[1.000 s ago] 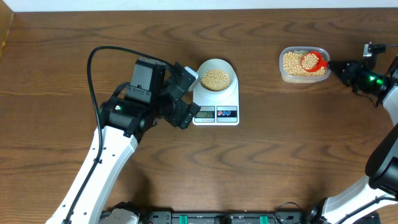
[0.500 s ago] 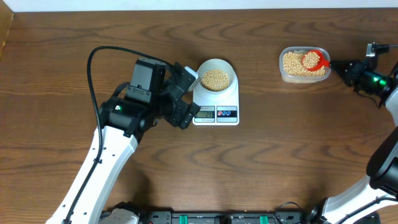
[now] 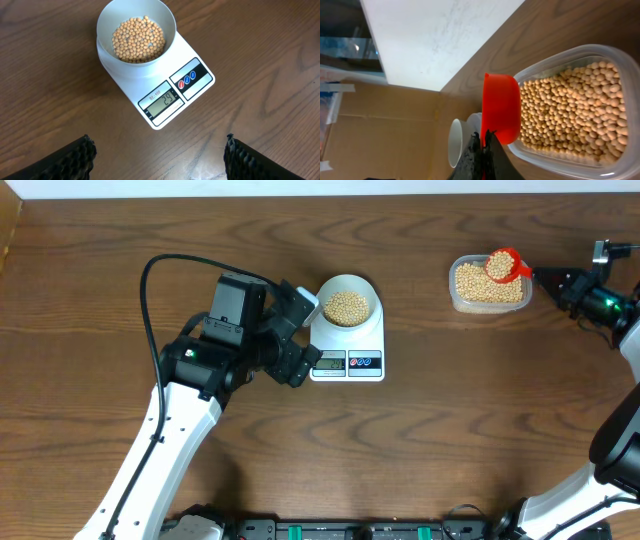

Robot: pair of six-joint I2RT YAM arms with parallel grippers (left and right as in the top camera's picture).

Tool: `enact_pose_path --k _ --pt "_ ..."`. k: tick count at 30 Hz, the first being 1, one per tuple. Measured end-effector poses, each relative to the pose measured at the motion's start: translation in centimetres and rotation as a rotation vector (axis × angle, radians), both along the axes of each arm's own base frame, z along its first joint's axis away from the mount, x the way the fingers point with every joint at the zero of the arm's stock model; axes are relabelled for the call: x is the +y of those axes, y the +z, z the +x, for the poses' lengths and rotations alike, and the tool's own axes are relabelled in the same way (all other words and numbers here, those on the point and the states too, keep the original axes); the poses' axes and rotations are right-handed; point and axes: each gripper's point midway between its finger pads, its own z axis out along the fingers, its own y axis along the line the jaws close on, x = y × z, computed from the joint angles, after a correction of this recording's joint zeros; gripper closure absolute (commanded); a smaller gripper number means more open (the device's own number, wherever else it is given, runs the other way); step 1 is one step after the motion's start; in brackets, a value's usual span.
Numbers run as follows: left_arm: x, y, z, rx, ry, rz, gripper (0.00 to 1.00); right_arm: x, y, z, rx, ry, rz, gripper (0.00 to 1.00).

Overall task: Scoop item into bowl and weigh 50g on scale
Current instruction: 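Scoop soybeans and lift the red scoop out of the tub, then carry the filled scoop with the right gripper over the bowl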

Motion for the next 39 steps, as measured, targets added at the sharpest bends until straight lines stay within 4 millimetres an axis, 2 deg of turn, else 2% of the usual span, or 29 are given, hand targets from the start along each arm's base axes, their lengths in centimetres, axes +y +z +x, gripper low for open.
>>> enact_pose_path --k 11,17,28,39 --pt "0.0 0.0 0.0 0.000 0.000 0.000 0.16 0.4 0.9 0.0 -0.002 0.018 0.053 0.99" --pt "0.0 0.0 0.0 0.000 0.000 0.000 0.16 2.1 1.3 0.4 -0.009 0.056 0.065 0.99" --pt "0.0 0.0 0.0 0.000 0.000 0.000 0.16 9.8 3.2 1.7 -0.073 0.215 0.075 0.99" --pt "0.0 0.0 0.0 0.000 0.000 0.000 0.16 17.4 4.2 1.2 -0.079 0.364 0.099 0.99"
